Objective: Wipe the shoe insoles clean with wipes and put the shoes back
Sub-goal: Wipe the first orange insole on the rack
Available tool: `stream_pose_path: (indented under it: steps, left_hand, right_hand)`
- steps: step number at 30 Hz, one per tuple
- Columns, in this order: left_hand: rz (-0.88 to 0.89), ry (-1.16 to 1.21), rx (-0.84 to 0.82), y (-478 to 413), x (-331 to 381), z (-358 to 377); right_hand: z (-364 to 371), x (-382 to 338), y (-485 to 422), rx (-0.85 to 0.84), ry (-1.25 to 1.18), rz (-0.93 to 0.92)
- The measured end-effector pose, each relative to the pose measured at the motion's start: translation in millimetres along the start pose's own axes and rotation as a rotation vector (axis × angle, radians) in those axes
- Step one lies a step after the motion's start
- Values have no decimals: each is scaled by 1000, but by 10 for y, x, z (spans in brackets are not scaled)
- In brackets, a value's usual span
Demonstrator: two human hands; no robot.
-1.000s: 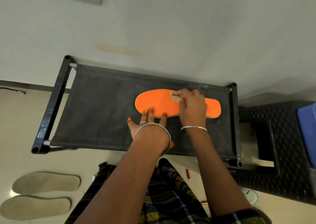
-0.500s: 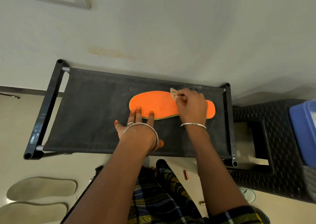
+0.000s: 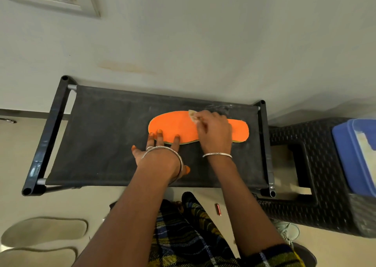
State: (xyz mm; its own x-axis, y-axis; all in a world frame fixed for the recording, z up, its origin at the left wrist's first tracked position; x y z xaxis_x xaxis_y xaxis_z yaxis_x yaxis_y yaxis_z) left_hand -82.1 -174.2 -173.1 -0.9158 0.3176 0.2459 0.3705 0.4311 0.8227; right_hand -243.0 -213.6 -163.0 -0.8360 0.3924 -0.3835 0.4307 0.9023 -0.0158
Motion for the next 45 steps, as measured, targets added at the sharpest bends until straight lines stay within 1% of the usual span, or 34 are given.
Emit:
stream_pose_path:
  steps: [3, 5, 6, 7, 9, 11, 13, 14, 15, 18, 20, 21, 23, 25, 27, 28, 29, 30, 34, 36, 37, 38, 40, 42, 43, 45]
  left_hand:
    - [1, 4, -5, 6, 9, -5]
    - [5, 3, -10, 7, 11, -5]
    - [5, 3, -13, 8, 12, -6]
    - [3, 6, -16, 6, 17, -9]
    - [2, 20, -19, 1, 20, -19]
    - [2, 33, -21, -3, 21, -30]
    - [-1, 30, -24, -5, 19, -33]
    - [-3, 25, -23, -5, 16, -34]
    - [-3, 21, -22, -6, 11, -36]
    - [1, 15, -23, -5, -1, -32]
    - [-2, 16, -21, -10, 8, -30]
    - [-4, 16, -20, -16, 13, -29]
    - [-8, 13, -19, -22, 27, -29]
    - [-12, 8, -16, -24, 31, -44]
    - [-16, -1, -17, -21, 37, -67]
    - [-18, -4, -22, -20, 44, -74]
    - [-19, -6, -26, -22, 46, -75]
    - [-20, -6, -28, -28, 44, -76]
    - [-21, -6, -35, -62, 32, -63]
    - [-29, -11, -33, -83, 52, -65]
    - [-33, -14, -31, -96, 66, -69]
    - [-37, -15, -31, -104, 79, -72]
    - [-42, -10, -29, -129, 81, -68]
    - [-42, -6, -28, -166, 54, -54]
    - [-39, -6, -28, -188, 37, -43]
    - [-36, -7, -30, -220, 9, -30]
  right_hand:
    - [-199, 422, 7, 132, -16, 185]
    - [-210, 460, 26, 156, -47, 266]
    - [-185, 393, 29, 148, -58, 269]
    - [-135, 278, 34, 124, -66, 233]
    - [7, -51, 97, 32, -84, 74]
    - [131, -278, 223, -60, -46, -71]
    - [88, -209, 262, -36, 14, -114]
    - [27, -63, 240, -5, 27, -78]
    - [-48, 132, 199, 24, 28, -2]
    - [-304, 712, 113, 135, 46, 272]
    - [-376, 822, 126, 183, 48, 369]
    - [-367, 786, 132, 195, 35, 377]
    - [-283, 577, 148, 168, -4, 308]
    - [-111, 236, 214, 54, -27, 130]
    - [1, 2, 338, -40, 7, -39]
    - [-7, 7, 362, -44, 36, -76]
    - [-52, 95, 335, -23, 58, -73]
    - [-118, 252, 291, 9, 68, -27]
    - [-437, 926, 190, 145, 55, 302]
    - [-475, 977, 181, 183, 27, 378]
    - [-451, 921, 165, 189, -9, 377]
    - [-401, 807, 146, 179, -47, 341]
    - [-230, 422, 105, 93, -78, 157]
    - [-43, 30, 153, -7, -20, -15]
    - [-9, -75, 178, -17, 15, -47]
    - [-68, -35, 139, 34, 61, -23]
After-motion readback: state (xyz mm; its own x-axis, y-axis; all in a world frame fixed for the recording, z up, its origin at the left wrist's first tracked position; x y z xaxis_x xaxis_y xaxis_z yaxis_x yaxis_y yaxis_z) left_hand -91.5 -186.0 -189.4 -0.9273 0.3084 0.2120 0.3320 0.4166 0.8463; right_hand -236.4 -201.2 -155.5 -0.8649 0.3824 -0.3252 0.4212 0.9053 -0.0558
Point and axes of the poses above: each hand's wrist, its own y-axis away from the middle knuckle, its own z-axis out of the palm, x = y × z, the point moved 7 cm from there along -y, towards the middle knuckle, and after that the axes turned 12 degrees about z, right-handed, at the moved point
